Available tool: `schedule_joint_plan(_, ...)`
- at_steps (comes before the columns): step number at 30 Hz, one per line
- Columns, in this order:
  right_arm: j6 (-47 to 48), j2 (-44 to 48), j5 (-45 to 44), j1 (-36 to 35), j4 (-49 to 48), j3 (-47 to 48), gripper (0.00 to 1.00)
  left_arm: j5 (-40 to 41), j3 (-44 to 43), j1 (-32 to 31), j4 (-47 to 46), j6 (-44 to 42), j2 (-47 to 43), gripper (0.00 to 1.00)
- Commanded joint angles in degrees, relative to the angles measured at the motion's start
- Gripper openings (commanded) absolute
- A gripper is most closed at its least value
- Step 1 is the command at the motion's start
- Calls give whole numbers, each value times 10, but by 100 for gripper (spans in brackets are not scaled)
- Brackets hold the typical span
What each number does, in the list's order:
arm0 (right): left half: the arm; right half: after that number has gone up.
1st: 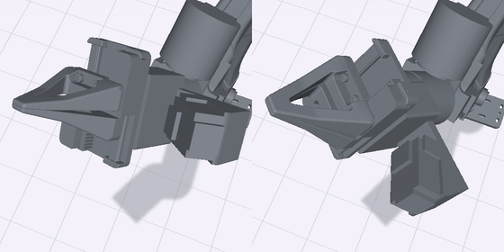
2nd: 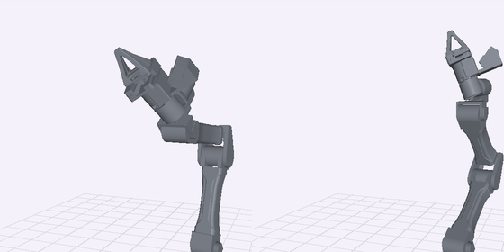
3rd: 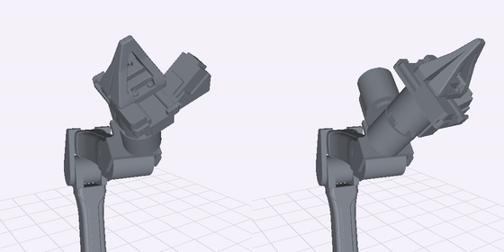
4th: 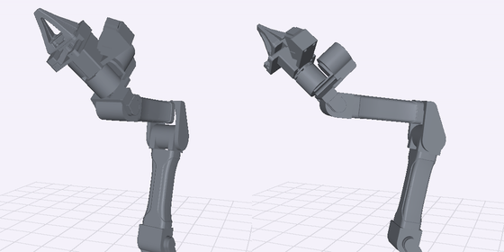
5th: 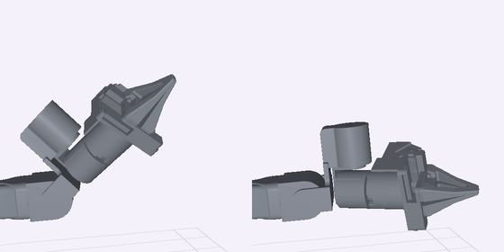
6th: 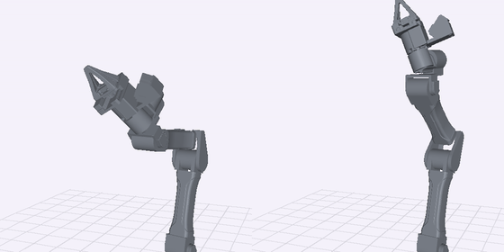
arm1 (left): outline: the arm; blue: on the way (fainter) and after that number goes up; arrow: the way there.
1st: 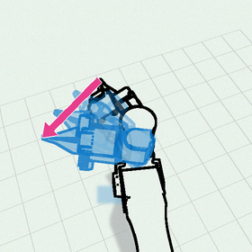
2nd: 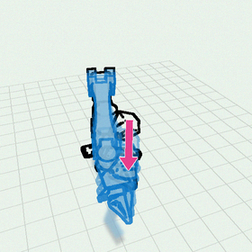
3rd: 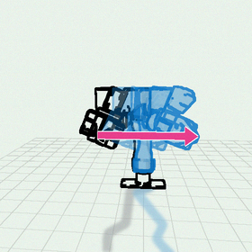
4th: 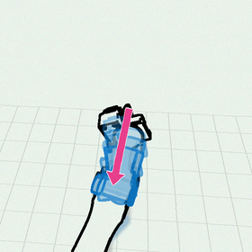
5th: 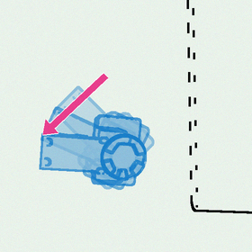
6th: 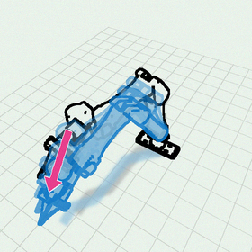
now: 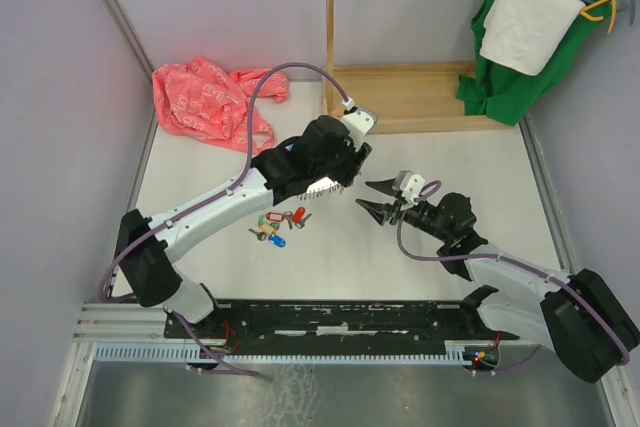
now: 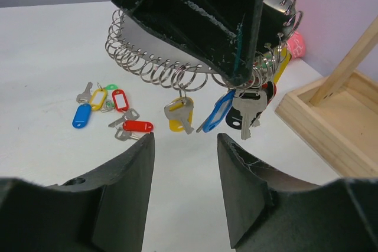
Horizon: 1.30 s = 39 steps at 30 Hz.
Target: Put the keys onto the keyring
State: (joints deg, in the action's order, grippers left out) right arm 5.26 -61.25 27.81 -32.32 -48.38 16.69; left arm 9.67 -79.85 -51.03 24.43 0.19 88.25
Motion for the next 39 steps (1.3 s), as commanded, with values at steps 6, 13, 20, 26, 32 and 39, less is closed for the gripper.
schedule_joint_plan(6,0,-44,-13,-27,-117,16,50,125,-70,-21,25,45,3,18)
schedule_joint_plan(13,-16,-77,-21,-60,-140,35,46,153,-76,-20,24,110,8,18)
schedule_joint_plan(20,-15,-104,-47,-91,-172,47,39,153,-80,-20,25,137,13,18)
schedule_joint_plan(26,-16,-131,-68,-105,-189,62,34,155,-81,-20,27,150,14,18)
schedule_joint_plan(32,-11,-150,-92,-114,-193,67,30,155,-81,-20,27,156,12,18)
schedule_joint_plan(39,-12,-161,-97,-118,-193,68,30,161,-81,-21,28,161,11,18)
